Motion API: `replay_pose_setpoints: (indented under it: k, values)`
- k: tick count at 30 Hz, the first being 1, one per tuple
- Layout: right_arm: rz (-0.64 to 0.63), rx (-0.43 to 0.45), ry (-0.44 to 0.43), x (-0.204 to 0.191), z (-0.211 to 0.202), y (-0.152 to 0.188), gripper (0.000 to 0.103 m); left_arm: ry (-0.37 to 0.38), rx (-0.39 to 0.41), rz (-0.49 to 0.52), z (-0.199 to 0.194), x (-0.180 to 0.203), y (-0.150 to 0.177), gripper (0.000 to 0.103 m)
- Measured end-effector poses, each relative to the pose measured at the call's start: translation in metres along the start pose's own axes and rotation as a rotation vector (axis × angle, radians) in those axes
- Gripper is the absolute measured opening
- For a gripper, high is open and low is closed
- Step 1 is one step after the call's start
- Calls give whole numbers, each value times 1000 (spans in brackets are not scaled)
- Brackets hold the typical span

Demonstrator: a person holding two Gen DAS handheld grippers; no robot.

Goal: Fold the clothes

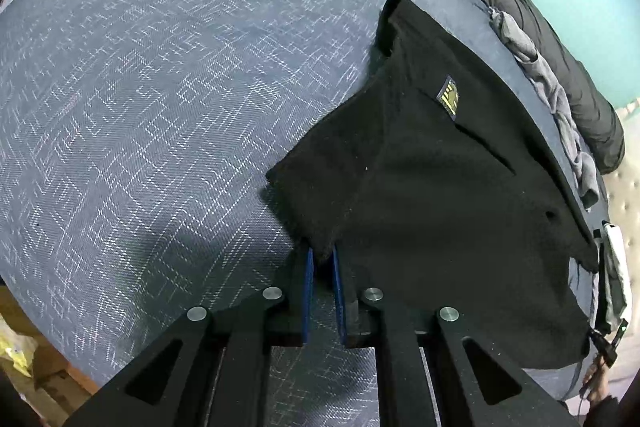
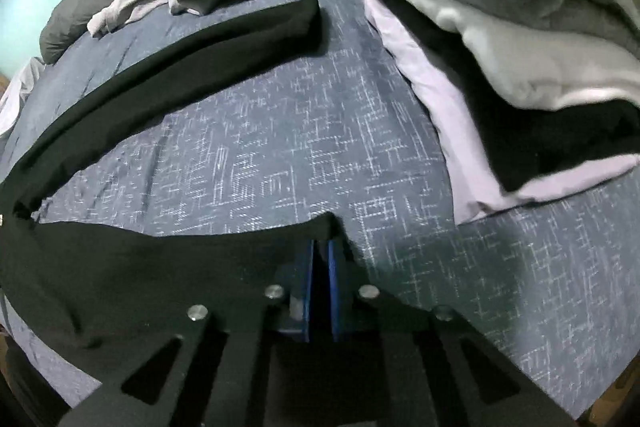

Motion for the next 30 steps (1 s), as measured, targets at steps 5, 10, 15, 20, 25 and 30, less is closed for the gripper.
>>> replay_pose_setpoints:
  k: [5,10,15,20,25,30]
  values:
    - [19,120,43,9,-26,-14,3,-17,1,12,1,3,-1,10]
    - [24,177,138,16,-37,-30,3,-28,8,13,1,4,-1,10]
    - [27,109,222,16,-17,-30,3,-32,6,-2,6,3,-1,10]
    - [-34,102,298,9,-12,-23,7,-35,15,9,-4,7,-6,17]
    - [-55,192,183,5,-43,-26,16,-74,96,2,-39,12,-14,27]
    - [-216,163,26,-44,-49,-21,34,-25,139,159,-63,74,-23,34]
Point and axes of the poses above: each gripper's, at about its wrist camera, not at the fingertips, and z roughly the way its jaws point, x to its right, y to its underside, the point moved 5 cm from there along z, roughly the way its jaws point, and after that the axes turned 5 degrees about z, right-handed, at the moved point
